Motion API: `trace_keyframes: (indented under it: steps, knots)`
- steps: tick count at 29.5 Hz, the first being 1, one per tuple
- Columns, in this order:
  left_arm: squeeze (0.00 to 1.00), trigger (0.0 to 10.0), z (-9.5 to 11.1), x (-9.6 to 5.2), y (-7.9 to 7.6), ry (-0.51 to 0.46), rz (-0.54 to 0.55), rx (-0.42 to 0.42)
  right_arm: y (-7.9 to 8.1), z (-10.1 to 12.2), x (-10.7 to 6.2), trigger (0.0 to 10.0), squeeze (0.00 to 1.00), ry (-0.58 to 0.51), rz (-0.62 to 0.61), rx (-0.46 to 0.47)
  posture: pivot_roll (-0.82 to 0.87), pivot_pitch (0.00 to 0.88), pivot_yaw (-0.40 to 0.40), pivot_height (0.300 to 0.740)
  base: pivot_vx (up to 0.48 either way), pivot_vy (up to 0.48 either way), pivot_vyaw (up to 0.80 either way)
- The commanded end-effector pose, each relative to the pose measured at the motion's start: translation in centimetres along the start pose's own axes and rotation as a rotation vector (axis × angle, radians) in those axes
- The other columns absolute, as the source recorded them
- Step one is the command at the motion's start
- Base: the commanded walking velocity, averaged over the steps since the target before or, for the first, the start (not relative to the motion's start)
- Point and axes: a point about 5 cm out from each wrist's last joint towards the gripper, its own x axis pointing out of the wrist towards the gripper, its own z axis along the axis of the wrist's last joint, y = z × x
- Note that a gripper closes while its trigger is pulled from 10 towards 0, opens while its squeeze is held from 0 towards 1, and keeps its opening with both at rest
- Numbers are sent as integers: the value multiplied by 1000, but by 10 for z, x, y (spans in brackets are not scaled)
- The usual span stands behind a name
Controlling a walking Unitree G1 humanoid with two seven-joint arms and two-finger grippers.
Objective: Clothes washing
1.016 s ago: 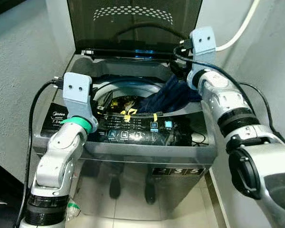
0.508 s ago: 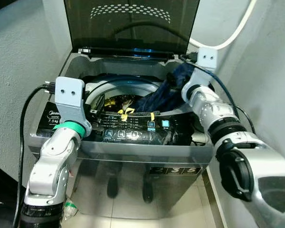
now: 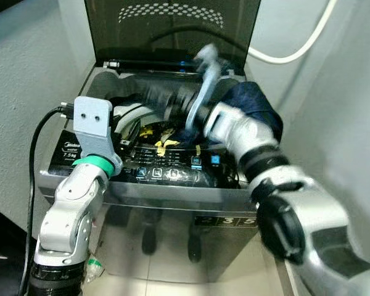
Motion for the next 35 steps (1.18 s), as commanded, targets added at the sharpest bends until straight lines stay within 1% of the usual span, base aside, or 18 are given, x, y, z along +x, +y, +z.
trace_keyframes:
  steps: [1, 5, 7, 11, 12, 13, 14, 15, 17, 20, 21, 22, 24, 25, 31, 32, 33, 35]
  knots:
    - [0, 10000, -3, 0, -1, 18, -9, -3, -8, 4, -4, 10000, 0, -62, -61, 29, 187, 97, 40, 740, 0, 0, 0]
    - [0, 10000, -3, 1, -2, 18, -12, -3, -26, 28, -20, 10000, 0, -166, -212, -59, 187, 97, 40, 740, 0, 0, 0]
    - [0, 10000, -3, 2, -2, 19, -14, 2, -40, 35, -34, 10000, 0, -159, -370, -256, 178, 85, 44, 740, 0, 0, 0]
    - [0, 10000, -3, 2, -2, 19, -15, 5, -44, 37, -39, 10000, 0, -150, -411, -316, 178, 85, 44, 740, 0, 0, 0]
    - [0, 10000, -4, 3, -2, 21, -15, 10, -53, 35, -49, 10000, 0, -119, -482, -421, 176, 82, 45, 740, 0, 0, 0]
    - [0, 10000, -6, 5, -2, 26, -19, 11, -67, 18, -61, 10000, 0, 19, -602, -575, 154, 66, 75, 740, 0, 0, 0]
    - [0, 10000, -6, 5, -2, 26, -19, 11, -67, 18, -61, 10000, 0, 19, -602, -575, 154, 66, 75, 740, 0, 0, 0]
    - [0, 10000, -7, 6, -2, 29, -22, 12, -76, 5, -70, 10000, 0, 116, -676, -687, 154, 66, 75, 740, 0, 0, 0]
    - [0, 10000, -7, 10, -5, 30, -45, 10, -92, -15, -86, 10000, 0, 185, -840, -679, 154, 66, 75, 740, 0, 0, 0]
    - [0, 10000, -6, 12, -7, 28, -54, 9, -96, -23, -89, 10000, 0, 192, -882, -625, 152, 52, 85, 740, 0, 0, 0]
    - [0, 10000, -6, 13, -8, 26, -60, 9, -98, -35, -92, 10000, 443, 214, -903, -557, 154, 49, 81, 740, 0, 0, 0]
    - [0, 10000, -6, 13, -9, 25, -61, 9, -99, -42, -93, 10000, 925, 230, -913, -550, 156, 47, 75, 740, 0, 0, 0]
    - [0, 10000, -6, 13, -9, 25, -61, 9, -99, -42, -93, 10000, 925, 230, -913, -550, 156, 47, 75, 740, 0, 0, 0]
    - [0, 10000, -6, 13, -9, 24, -59, 10, -99, -48, -92, 10000, 1000, 239, -907, -545, 161, 46, 70, 740, 0, 0, 0]
    - [0, 10000, -6, 11, -7, 23, -51, 11, -98, -50, -92, 10000, 1000, 240, -902, -574, 165, 45, 63, 740, 0, 0, 0]
    - [0, 10000, -7, 9, -6, 25, -45, 13, -95, -52, -88, 10000, 1000, 274, -872, -661, 166, 46, 60, 740, 0, 0, 0]
    - [0, 10000, -8, 8, -5, 27, -39, 16, -85, -53, -75, 10000, 0, 401, -764, -1051, 165, 50, 60, 740, 0, 0, 0]
    - [0, 10000, -8, 8, -5, 27, -39, 16, -85, -53, -75, 10000, 0, 401, -764, -1051, 165, 50, 60, 740, 0, 0, 0]
